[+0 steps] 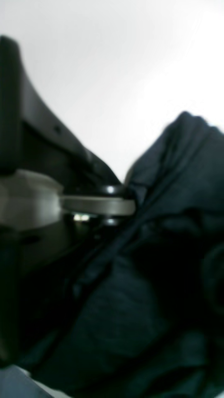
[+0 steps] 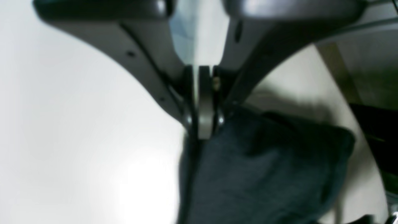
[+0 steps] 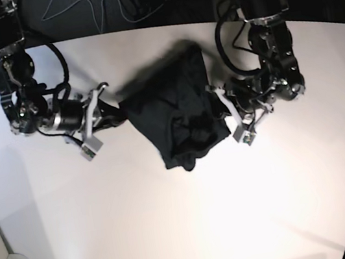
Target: Fold the T-shirt properly
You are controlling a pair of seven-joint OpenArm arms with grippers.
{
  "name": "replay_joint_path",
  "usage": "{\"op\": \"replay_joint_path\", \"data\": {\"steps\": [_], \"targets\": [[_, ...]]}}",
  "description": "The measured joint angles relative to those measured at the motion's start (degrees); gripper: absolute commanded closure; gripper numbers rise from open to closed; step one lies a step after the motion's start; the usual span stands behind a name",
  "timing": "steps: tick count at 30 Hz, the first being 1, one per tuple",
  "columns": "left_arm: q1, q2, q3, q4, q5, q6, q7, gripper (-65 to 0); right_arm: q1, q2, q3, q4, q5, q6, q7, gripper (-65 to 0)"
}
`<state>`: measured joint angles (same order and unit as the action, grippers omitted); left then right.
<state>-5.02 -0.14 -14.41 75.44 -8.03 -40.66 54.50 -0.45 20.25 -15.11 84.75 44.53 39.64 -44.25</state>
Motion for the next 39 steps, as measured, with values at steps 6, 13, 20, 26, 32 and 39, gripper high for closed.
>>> {"op": "replay_joint_path", "data": {"steps": [6, 13, 20, 26, 32, 39], "targets": [[-4.9, 1.1, 0.0, -5.8, 0.5, 0.0, -0.6, -1.6, -0.2, -1.7, -3.5, -4.1, -0.1, 0.0, 0.4, -1.3], [-9.8, 1.9, 0.3, -9.5, 3.2, 0.2, -0.6, -1.6, -2.8, -2.9, -5.7, -3.1, 0.2, 0.0, 0.7, -1.0], [-10.3, -0.4, 0.2, -7.7, 4.0, 0.8, 0.5, -1.6, -3.4, -0.9, -5.5, -0.6, 0.4, 0.0, 0.5, -0.9], [-6.9, -2.3, -2.5, 5.0, 3.7, 0.6, 7.5, -1.6, -3.2, 2.1, -4.4, -0.6, 0.0, 0.0, 0.3, -0.7], [0.7, -4.2, -4.4, 23.1, 3.6, 0.6, 14.3, -1.6, -6.2, 3.4, 3.6, 1.0, -0.2, 0.0, 0.5, -0.7], [14.0, -4.7, -5.9, 35.8, 3.6, 0.4, 16.3, -1.6, -16.3, 6.1, 16.3, 10.0, -3.6, 0.0, 1.0, -0.6]]}}
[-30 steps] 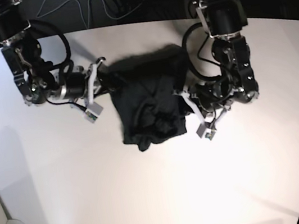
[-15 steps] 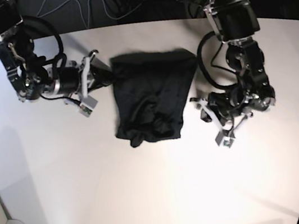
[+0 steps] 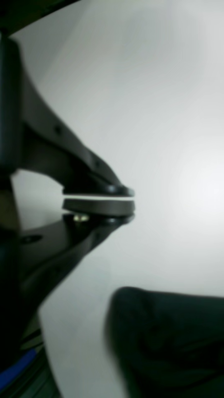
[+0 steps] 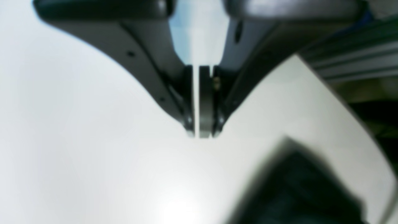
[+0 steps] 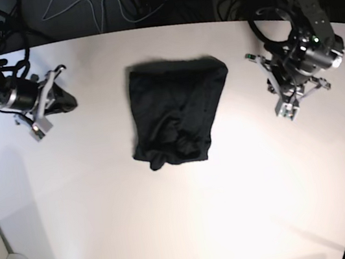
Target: Fold the T-shirt properly
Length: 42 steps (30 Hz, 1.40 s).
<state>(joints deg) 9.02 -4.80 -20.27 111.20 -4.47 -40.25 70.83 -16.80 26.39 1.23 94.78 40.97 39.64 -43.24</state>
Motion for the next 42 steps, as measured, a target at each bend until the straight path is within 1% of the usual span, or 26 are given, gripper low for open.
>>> {"op": "replay_joint_path", "data": {"steps": [3, 7, 9, 11, 14, 16, 18, 20, 22, 25, 26, 27, 29, 30, 31, 32, 34, 35, 36, 38, 40, 41, 42], "targets": [[4.3, 0.2, -3.0, 1.4, 0.4, 0.1, 0.0, -1.6, -4.5, 0.1, 5.7, 2.1, -5.6, 0.0, -0.6, -0.6], [8.8, 0.3, -5.8, 1.9, 0.1, 0.1, -1.2, -1.6, -9.0, -0.4, 11.7, 3.4, -9.6, 0.0, -0.1, -0.6], [12.7, 0.3, -6.1, 1.9, 0.0, 0.2, -4.7, -1.6, -11.3, -0.4, 14.4, 3.4, -11.5, 0.0, -0.3, -0.6], [16.4, 0.6, -6.0, 1.9, 0.1, 0.2, -7.3, -1.6, -13.6, -0.5, 16.5, 3.4, -11.9, 0.0, 0.3, -0.6], [21.5, 3.1, -5.9, 1.8, 0.5, 0.2, -10.8, -1.6, -18.4, -0.4, 20.3, 3.4, -11.7, 0.2, 3.9, -0.6], [25.6, 3.4, -5.5, 1.7, 0.0, 0.0, -14.2, -1.6, -21.9, -0.4, 22.2, 3.4, -12.0, 0.1, 4.3, -0.6], [29.5, 3.7, -5.6, 1.3, 0.5, 0.1, -17.5, -1.6, -25.3, -0.5, 23.5, 2.9, -12.0, 0.2, 5.8, -0.6], [33.1, 4.7, -5.5, -0.4, 0.8, 0.6, -21.1, -1.6, -28.3, -1.8, 24.9, 1.3, -12.4, 0.3, 9.3, -0.6], [35.2, 4.8, -5.4, -4.1, 0.4, 0.3, -25.2, -1.6, -29.9, -4.3, 25.6, -1.1, -16.8, 0.2, 13.3, -0.6], [35.9, 4.2, -3.2, -13.6, 1.2, 0.9, -30.6, -1.6, -29.9, -9.7, 26.7, -7.3, -26.7, 0.2, 18.6, -0.6], [35.8, 3.8, -2.0, -17.7, 1.7, 0.7, -33.7, -1.6, -29.5, -11.2, 26.8, -9.9, -29.7, 0.1, 20.9, -0.6], [35.7, 3.8, -0.7, -22.0, 4.0, 0.5, -36.4, -1.6, -28.7, -12.9, 27.0, -12.6, -33.5, 0.2, 23.1, -0.6], [35.2, 4.0, 1.3, -32.2, 7.8, 0.8, -45.7, -1.6, -26.5, -16.1, 27.6, -19.8, -38.9, 0.0, 30.4, -0.6], [34.4, 4.5, 1.6, -37.5, 9.4, 0.8, -49.7, -1.6, -25.0, -17.2, 28.0, -24.0, -40.6, 0.3, 32.9, -0.6], [33.1, 5.4, 1.3, -42.5, 11.1, 0.9, -52.5, -1.6, -23.1, -17.8, 28.3, -28.6, -43.4, 0.4, 34.8, -0.6], [31.6, 6.3, 0.2, -47.3, 12.8, 1.0, -55.0, -1.6, -21.2, -18.0, 28.5, -33.4, -45.4, 0.3, 36.3, -0.6], [27.3, 7.1, -2.5, -56.3, 16.2, 0.4, -58.1, -1.6, -17.5, -17.9, 28.8, -42.9, -47.3, 0.1, 40.6, -0.6], [24.5, 7.0, -4.6, -60.9, 17.1, 0.1, -59.5, -1.6, -15.4, -17.5, 28.8, -48.4, -47.0, 0.0, 43.8, -0.6], [21.9, 6.7, -6.6, -65.0, 18.8, 0.6, -61.9, -1.6, -13.5, -17.2, 28.9, -53.2, -48.1, -0.2, 46.1, -0.6], [16.5, 5.8, -10.8, -74.4, 20.1, 1.2, -66.7, -1.6, -9.0, -15.4, 28.9, -64.2, -49.7, -0.1, 50.8, -0.6], [11.4, 5.2, -14.2, -83.3, 23.7, 1.3, -70.9, -1.6, -3.9, -13.3, 28.9, -76.2, -50.5, -0.3, 58.3, -0.6], [9.1, 5.0, -15.9, -87.7, 25.6, 1.2, -73.3, -1.6, -1.1, -12.3, 28.9, -82.1, -51.5, -0.3, 61.5, -0.6], [7.4, 4.8, -17.3, -91.4, 27.1, 0.8, -74.6, -1.6, 1.2, -11.6, 28.8, -87.4, -52.9, -0.3, 63.8, -0.7]]}}
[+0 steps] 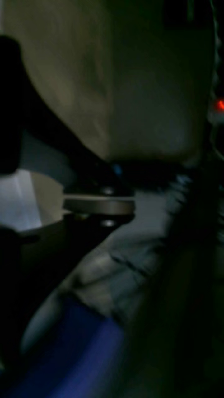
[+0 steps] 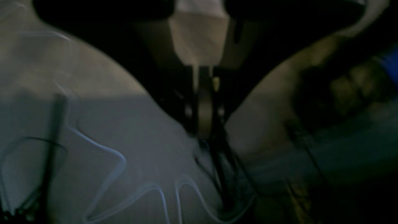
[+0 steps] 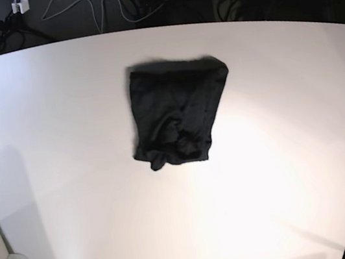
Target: Fold the T-shirt properly
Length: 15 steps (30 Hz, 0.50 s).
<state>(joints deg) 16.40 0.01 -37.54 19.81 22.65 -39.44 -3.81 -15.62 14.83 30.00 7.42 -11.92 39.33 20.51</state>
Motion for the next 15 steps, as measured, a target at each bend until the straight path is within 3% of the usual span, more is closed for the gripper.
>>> {"op": "replay_joint_path", "data": {"steps": [1, 3, 6, 8, 12, 15], "targets": [[-1.9, -0.4, -1.6, -4.2, 1.8, 0.0, -1.2, -1.6, 2.3, 0.5, 0.0, -4.9, -1.0, 0.0, 2.5, -1.0], [-4.1, -1.0, -3.2, -10.4, 5.0, 7.8, -3.5, -1.6, 4.4, 0.1, -0.2, -7.4, -4.3, -3.2, 4.9, -1.3], [-6.0, -2.4, -3.3, -16.5, 9.3, 19.1, -8.0, -1.6, 5.9, -0.7, -2.2, -7.2, -9.4, -16.5, 6.8, -1.5], [-7.5, -2.8, -3.6, -18.5, 10.2, 25.7, -7.2, -1.6, 5.9, -2.6, -4.2, -6.7, -11.9, -23.9, 6.0, -1.6], [-11.7, -2.0, -3.6, -19.3, 10.1, 32.2, -4.4, -1.6, 6.4, -7.6, -5.3, -5.3, -16.0, -28.5, -1.5, -1.6], [-13.1, -2.0, -3.6, -18.8, 10.1, 34.9, -1.8, -1.8, 8.3, -8.3, -5.3, -5.1, -16.1, -30.5, -3.0, -2.9]]}}
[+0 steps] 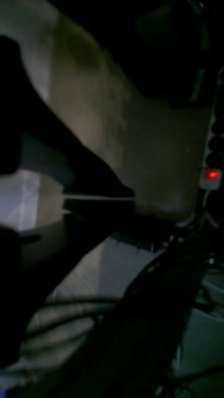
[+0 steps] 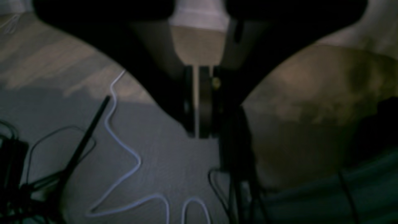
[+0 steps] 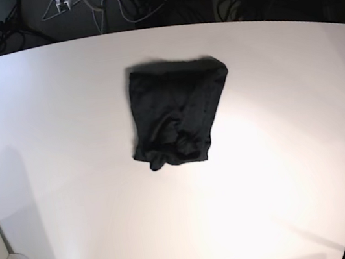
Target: Fold the T-shirt properly
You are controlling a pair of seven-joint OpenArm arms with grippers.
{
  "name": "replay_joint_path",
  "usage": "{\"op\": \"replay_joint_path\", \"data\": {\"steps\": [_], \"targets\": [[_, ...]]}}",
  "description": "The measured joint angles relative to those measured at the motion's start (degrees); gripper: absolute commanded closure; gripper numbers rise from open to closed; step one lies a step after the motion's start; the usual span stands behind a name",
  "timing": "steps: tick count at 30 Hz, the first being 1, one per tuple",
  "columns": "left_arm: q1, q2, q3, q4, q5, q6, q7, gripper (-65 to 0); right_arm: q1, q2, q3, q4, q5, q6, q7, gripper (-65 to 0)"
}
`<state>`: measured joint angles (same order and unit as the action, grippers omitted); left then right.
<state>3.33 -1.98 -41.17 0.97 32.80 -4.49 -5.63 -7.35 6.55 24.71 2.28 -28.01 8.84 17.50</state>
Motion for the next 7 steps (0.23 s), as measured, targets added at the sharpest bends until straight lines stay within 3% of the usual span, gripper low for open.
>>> {"op": "replay_joint_path", "data": {"steps": [4, 7], "targets": [[-0.7, -0.7, -0.9, -0.2, -0.1, 3.0, 1.6, -1.9, 2.0, 1.2, 0.0, 0.6, 0.1, -1.2, -1.9, -4.8], [-2.4, -0.1, -2.9, -0.7, -0.5, 2.7, 1.8, -1.9, 1.3, 1.2, 0.0, 0.7, 0.0, -1.4, -2.9, -4.8]]}}
